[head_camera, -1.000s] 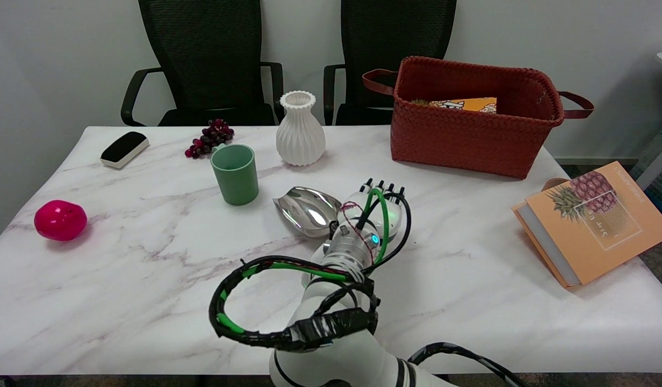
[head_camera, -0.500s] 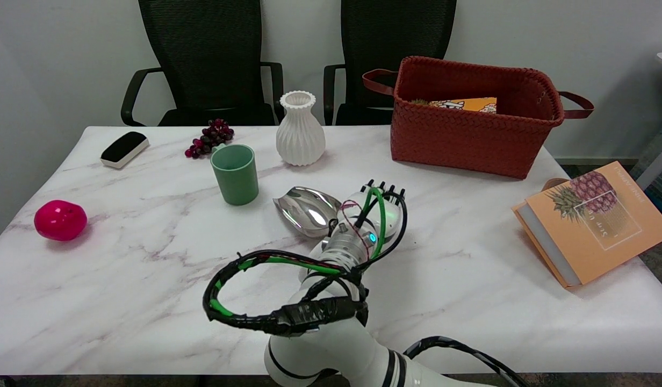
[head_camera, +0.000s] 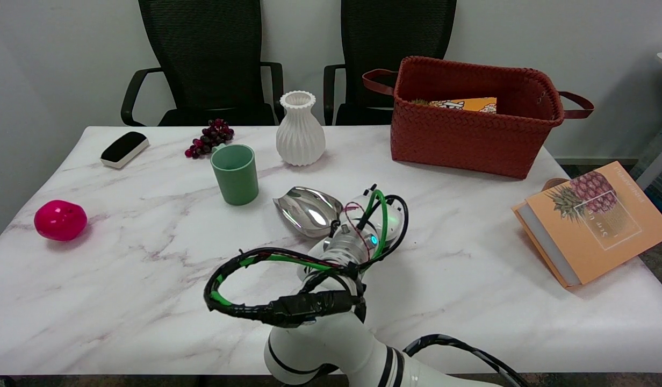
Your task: Pick up the stainless steel scoop.
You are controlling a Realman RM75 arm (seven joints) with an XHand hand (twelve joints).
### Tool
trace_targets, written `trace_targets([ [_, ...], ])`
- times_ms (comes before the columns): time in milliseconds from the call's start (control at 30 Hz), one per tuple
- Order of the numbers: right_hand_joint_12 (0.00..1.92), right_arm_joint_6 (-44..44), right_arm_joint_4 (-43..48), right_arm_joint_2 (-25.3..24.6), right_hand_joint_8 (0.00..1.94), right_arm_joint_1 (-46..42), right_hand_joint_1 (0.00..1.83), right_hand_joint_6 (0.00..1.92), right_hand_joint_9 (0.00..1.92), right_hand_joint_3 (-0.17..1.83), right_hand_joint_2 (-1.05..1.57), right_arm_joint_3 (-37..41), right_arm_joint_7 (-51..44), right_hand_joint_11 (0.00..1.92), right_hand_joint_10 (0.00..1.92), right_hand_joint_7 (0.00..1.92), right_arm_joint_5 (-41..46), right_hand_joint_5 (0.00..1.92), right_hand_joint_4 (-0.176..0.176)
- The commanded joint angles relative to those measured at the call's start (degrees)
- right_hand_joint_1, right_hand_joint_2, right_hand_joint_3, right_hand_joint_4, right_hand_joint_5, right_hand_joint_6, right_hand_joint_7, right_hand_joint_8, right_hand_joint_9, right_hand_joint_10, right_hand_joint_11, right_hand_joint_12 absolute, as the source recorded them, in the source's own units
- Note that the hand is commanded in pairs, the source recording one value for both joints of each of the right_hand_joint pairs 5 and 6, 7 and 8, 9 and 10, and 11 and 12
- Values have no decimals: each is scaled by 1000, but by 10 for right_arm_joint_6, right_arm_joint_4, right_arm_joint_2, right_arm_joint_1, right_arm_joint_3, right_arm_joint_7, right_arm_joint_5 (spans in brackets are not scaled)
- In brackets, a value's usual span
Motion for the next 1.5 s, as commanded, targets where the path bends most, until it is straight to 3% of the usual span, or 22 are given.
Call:
trace_targets([
  [33,1250,0,-6,0,614,6,1108,65,375,734,-400,3,12,1250,375,614,14,65,0],
  [967,1293,-8,-26,6,691,26,1106,69,489,731,-390,12,26,1293,489,691,54,69,0],
  [1333,1442,-7,-21,10,927,22,1096,153,970,690,-374,11,26,1442,970,927,51,153,0],
  [1500,1608,-8,-20,12,1041,22,1092,335,1132,688,-400,9,26,1608,1132,1041,50,335,0],
])
